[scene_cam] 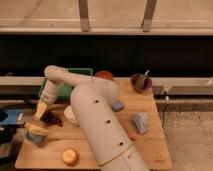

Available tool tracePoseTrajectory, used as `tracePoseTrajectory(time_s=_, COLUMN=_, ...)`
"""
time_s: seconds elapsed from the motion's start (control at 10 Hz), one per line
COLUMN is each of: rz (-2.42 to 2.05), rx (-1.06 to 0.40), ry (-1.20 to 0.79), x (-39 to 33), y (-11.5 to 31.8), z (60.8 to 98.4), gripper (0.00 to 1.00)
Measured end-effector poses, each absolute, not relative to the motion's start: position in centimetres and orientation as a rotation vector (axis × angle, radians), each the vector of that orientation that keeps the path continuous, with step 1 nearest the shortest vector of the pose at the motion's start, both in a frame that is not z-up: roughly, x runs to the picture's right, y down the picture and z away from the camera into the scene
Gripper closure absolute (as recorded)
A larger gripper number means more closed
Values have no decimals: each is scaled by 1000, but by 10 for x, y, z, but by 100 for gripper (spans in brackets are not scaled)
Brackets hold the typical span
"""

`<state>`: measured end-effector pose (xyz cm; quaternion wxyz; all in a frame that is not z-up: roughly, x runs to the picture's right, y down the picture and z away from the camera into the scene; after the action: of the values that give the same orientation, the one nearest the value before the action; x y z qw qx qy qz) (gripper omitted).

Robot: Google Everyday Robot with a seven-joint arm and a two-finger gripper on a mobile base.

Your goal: Place grapes in table surface

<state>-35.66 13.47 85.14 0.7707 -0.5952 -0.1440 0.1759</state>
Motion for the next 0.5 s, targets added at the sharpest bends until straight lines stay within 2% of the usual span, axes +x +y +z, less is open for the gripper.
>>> tracePoseTrajectory(time_s=0.5, rz=377, rx=-1289, ry=-303, x=-354, y=133, z=852, gripper=22)
